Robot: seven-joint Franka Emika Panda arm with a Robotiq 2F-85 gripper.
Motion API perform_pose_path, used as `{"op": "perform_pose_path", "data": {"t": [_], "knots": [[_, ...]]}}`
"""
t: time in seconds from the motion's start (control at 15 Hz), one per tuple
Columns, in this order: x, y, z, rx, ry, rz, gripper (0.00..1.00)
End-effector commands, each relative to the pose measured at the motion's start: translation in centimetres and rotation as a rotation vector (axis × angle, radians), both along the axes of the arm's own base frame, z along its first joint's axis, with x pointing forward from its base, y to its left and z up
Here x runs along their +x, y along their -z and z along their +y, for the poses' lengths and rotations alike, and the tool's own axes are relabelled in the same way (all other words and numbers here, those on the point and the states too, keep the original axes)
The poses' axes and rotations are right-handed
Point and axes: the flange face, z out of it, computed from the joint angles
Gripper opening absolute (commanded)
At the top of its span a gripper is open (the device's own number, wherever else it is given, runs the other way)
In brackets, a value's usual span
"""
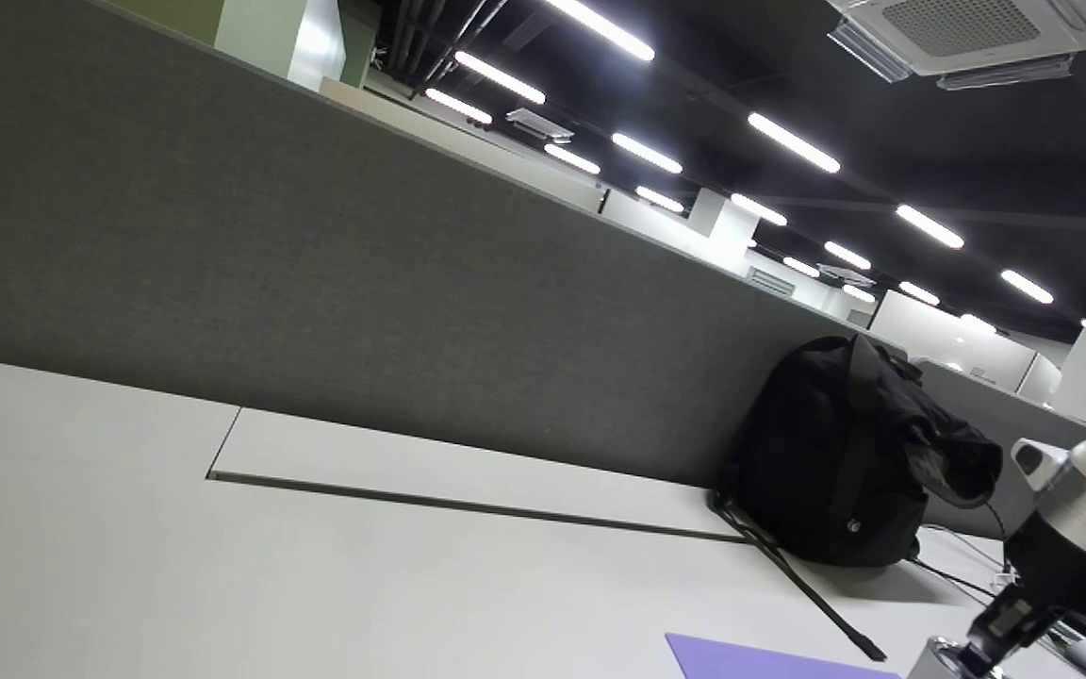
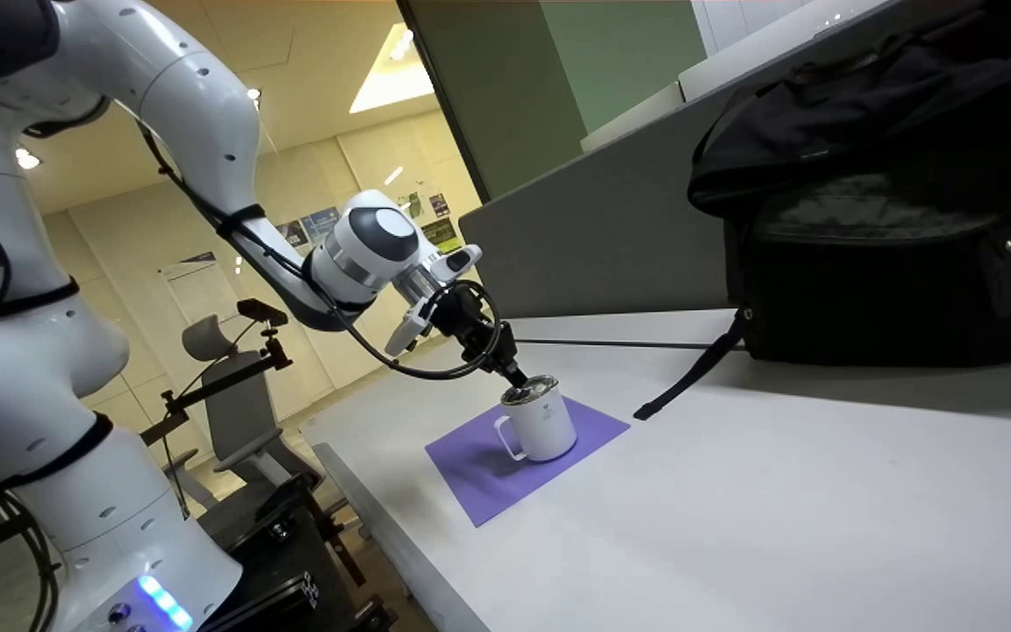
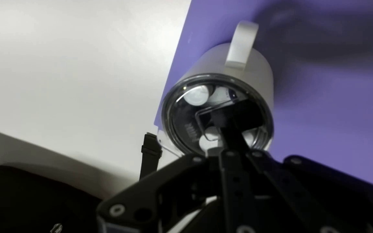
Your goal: Remove the lid from the white mug
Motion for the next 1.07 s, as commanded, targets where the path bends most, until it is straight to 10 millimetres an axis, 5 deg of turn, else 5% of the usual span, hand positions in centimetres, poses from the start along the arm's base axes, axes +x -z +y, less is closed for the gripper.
{"op": "perform_pose_path", "data": {"t": [0.0,0.47,1.0], "knots": [[0.4,0.0,0.3,0.004,0.018,-0.008,0.00],[0.1,0.8,0.2,-0.004,0.021,0.013,0.00],[0.0,0.6,-2.2,-0.052,0.027,-0.004,0.00]]}}
